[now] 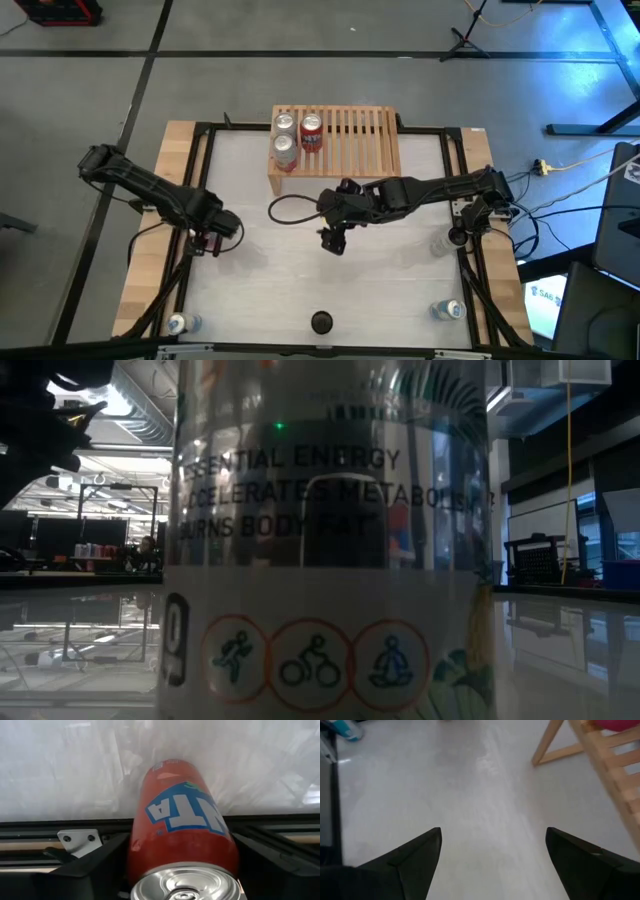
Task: Place canned beverage on shelf
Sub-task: Put the orange soda can on the shelf aligned with the other orange soda can
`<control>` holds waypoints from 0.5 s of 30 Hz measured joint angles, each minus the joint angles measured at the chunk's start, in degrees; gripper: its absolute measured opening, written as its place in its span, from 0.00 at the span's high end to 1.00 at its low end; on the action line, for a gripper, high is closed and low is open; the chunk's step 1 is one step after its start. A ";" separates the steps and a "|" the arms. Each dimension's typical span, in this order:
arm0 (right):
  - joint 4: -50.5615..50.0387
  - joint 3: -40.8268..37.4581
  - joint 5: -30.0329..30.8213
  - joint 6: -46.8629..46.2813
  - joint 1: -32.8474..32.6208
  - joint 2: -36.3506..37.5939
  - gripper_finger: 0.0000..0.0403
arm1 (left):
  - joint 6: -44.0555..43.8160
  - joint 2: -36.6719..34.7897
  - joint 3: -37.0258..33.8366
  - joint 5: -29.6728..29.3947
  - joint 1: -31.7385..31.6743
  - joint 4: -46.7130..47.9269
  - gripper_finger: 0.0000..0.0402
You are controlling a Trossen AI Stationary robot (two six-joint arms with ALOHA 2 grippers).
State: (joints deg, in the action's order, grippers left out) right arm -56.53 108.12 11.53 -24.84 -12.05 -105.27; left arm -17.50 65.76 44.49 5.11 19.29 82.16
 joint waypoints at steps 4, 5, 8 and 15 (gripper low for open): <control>-0.68 0.00 -0.49 -1.33 -1.61 0.00 0.14 | 1.66 0.67 0.37 0.01 0.00 0.11 0.31; -1.08 0.00 -0.48 -1.26 -2.40 0.00 0.14 | 1.76 0.78 0.72 -0.03 0.02 0.20 0.32; -4.49 0.00 1.47 -0.47 -5.10 0.00 0.14 | 1.63 0.98 3.43 0.10 -0.23 -0.31 0.32; -11.22 -4.17 5.53 -2.05 -9.15 2.22 0.14 | 2.69 9.40 17.17 -1.03 -0.90 4.70 0.31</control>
State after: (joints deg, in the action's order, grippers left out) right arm -67.75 103.95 17.06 -26.89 -21.20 -103.06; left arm -14.82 75.16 61.66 4.08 18.39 86.86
